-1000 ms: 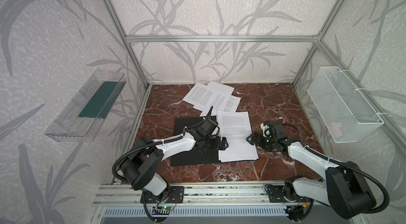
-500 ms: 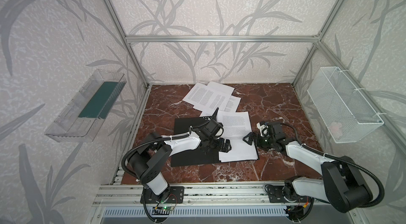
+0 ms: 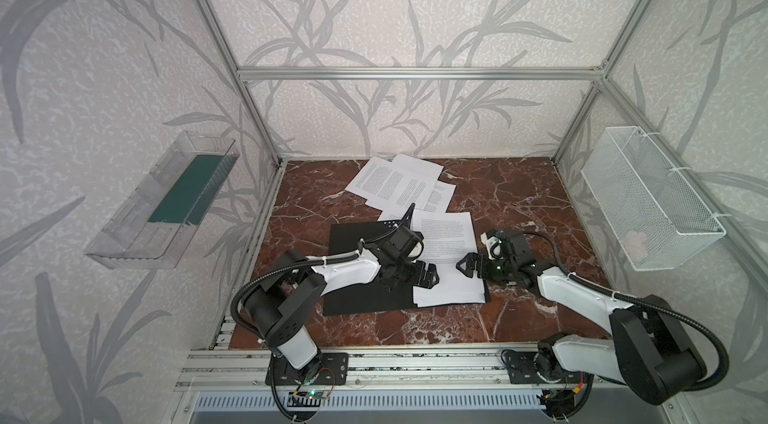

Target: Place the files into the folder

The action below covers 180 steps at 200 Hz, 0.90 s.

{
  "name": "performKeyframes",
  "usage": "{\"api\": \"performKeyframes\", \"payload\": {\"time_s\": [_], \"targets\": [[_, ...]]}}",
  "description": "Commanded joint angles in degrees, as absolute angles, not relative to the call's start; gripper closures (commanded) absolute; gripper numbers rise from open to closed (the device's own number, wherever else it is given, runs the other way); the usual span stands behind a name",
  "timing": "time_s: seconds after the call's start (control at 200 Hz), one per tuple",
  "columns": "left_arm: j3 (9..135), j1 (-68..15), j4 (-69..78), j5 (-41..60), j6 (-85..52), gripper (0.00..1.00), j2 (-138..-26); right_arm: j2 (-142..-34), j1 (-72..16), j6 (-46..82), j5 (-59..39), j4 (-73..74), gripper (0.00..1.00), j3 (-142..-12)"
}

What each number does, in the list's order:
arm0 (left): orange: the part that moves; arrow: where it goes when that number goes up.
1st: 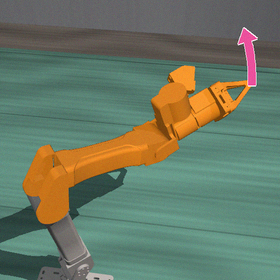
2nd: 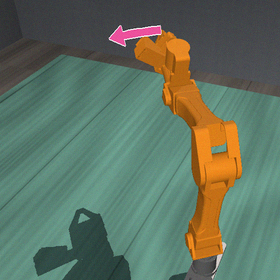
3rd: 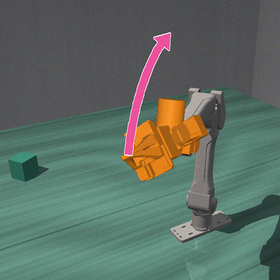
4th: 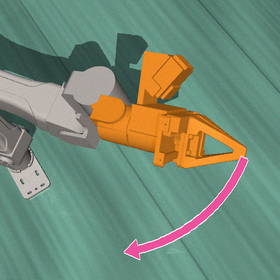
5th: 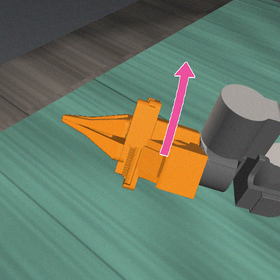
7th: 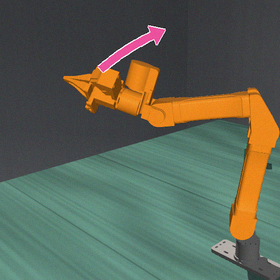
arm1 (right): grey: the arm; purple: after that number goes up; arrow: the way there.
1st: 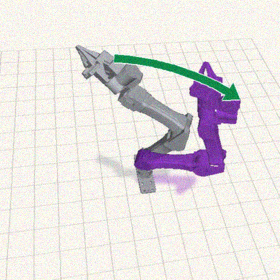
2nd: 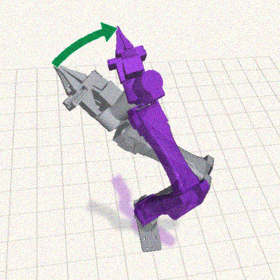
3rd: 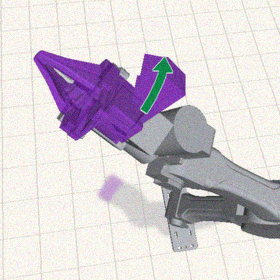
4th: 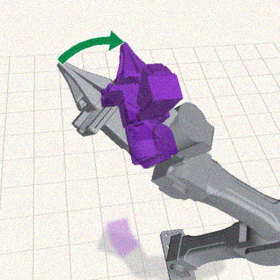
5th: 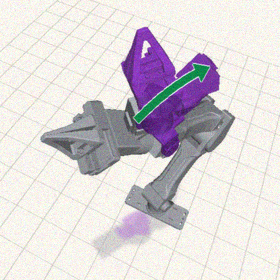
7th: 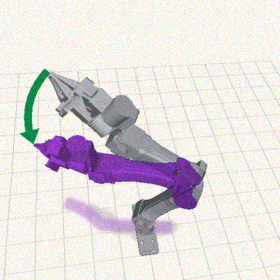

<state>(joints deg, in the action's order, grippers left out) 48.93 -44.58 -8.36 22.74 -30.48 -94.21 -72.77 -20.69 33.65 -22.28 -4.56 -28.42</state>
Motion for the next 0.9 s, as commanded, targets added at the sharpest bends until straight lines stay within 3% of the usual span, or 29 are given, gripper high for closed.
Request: {"api": "performKeyframes", "payload": {"time_s": [0.0, 0.12, 0.275, 0.555, 0.74, 0.82, 0.895], "targets": [[47.6, -44.9, -9.0, 23.4, -30.4, 0.01, -94.1, -72.6, -20.9, 32.4, -20.3, -7.0, 0.01, -30.9], [47.3, -44.8, -8.3, 24.1, -31.0, 0.01, -93.1, -73.6, -21.8, 32.5, -19.7, -7.1, 0.01, -31.2], [47.5, -44.9, -8.8, 22.3, -31.9, 0.01, -91.4, -71.9, -24.2, 31.0, -8.5, -13.8, 0.01, -33.5], [49.2, -46.5, -17.6, 13.2, -30.3, 0.01, -77.9, -75.1, -24.9, 28.9, -5.5, -17.5, 0.01, -41.8], [46.8, -52.4, -16.8, 15.1, -34.6, 0.08, -76.4, -88.4, -25.0, 23.3, -3.2, -19.8, 0.01, -56.8], [47.4, -56.8, -16.7, 14.7, -36.0, 0.16, -78.1, -96.6, -25.0, 20.4, -3.8, -22.7, 0.0, -65.8], [47.9, -60.3, -15.3, 15.4, -37.9, 0.24, -80.0, -105.3, -25.0, 17.6, -5.4, -26.4, 0.05, -75.0]]}}
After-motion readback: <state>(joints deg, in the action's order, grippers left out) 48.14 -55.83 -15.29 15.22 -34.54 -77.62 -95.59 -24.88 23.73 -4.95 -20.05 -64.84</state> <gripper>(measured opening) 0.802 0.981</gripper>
